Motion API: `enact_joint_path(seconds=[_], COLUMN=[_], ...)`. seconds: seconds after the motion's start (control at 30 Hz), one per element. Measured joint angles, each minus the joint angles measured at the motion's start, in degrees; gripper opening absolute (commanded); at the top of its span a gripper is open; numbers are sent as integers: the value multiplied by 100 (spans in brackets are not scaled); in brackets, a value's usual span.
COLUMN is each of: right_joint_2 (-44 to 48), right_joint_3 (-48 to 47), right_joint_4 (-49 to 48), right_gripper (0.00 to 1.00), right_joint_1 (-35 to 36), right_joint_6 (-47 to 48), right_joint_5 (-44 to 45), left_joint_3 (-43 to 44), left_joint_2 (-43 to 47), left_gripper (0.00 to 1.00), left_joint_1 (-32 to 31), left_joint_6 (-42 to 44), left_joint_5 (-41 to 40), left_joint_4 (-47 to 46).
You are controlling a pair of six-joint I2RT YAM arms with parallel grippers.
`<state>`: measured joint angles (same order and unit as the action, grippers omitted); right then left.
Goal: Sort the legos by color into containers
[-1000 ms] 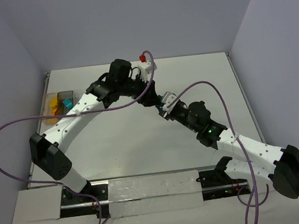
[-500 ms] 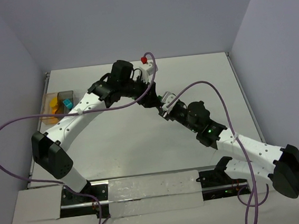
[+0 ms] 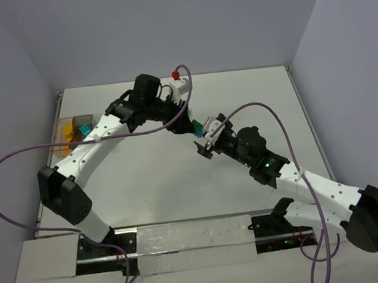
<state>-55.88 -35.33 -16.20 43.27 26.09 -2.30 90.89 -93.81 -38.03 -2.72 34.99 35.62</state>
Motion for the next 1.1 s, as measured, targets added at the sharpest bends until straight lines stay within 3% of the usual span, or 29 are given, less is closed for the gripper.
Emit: enact_joint_path(seconds=[0.2, 0.33, 0.47, 0.67, 0.9, 1.1], right_joint_2=[623, 875, 601, -439, -631, -1141], right_joint_3=[-108, -224, -782, -2194, -2452, -2726], right_joint_4=[1136, 1876, 2757, 4033, 4468, 4395], right_gripper=[100, 99, 97, 91, 86, 87], right_joint_1=[-332, -666, -950, -1165, -1101, -931], right_joint_6=[18, -149, -343, -451, -801, -1650], right_joint_5=[-1101, -1809, -2696, -3885, -4728, -5243], left_joint_3=[-283, -603, -1023, -1189, -1171, -1176], left_joint_2=[294, 671, 1008, 1124, 837, 750], left_gripper=[0, 0, 0, 0, 0, 0], left_joint_1=[955, 1089, 1119, 1143, 1151, 1151], left_joint_6=[1010, 1827, 2783, 4338, 5839, 5817], left_joint_5=[806, 1461, 2242, 2483, 2759, 2950], left_joint_4=[242, 497, 796, 1671, 3117, 3101])
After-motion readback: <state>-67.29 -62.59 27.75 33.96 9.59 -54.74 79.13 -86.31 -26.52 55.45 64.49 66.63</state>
